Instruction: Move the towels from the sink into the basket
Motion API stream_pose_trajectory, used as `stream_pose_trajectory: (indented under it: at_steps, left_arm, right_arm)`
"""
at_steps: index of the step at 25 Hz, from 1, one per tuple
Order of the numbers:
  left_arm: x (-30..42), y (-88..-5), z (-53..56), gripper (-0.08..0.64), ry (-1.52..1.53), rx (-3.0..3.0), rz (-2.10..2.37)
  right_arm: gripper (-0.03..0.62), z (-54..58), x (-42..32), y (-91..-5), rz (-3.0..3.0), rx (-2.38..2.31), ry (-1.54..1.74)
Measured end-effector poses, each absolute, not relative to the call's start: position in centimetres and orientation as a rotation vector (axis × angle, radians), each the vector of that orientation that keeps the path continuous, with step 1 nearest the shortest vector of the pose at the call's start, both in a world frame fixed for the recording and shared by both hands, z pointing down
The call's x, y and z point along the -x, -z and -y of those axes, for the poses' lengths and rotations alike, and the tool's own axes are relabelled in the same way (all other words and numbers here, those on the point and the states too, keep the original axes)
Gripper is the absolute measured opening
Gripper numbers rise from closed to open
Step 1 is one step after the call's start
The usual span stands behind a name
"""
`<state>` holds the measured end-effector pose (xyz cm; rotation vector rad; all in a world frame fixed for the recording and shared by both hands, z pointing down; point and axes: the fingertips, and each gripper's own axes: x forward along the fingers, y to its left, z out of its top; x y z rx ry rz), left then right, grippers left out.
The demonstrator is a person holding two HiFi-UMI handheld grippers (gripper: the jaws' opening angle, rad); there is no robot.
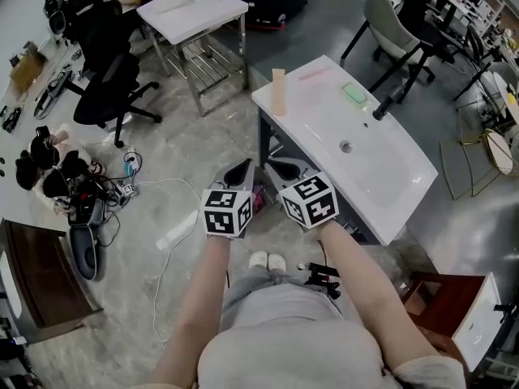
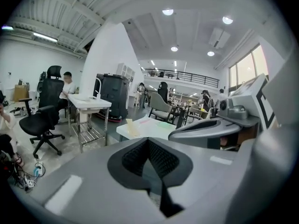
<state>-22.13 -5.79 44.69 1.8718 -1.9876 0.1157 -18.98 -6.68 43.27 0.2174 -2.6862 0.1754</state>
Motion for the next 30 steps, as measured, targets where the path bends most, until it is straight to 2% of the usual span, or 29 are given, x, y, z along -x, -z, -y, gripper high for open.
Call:
stream_pose_trajectory:
  at_steps: [30]
  left_arm:
    - [11.8, -33.7, 11.4, 0.002, 0.004, -2.32, 1.848]
  right_arm:
    - [0.017, 11.4, 7.6, -32.0, 2.888, -0.731, -0.14]
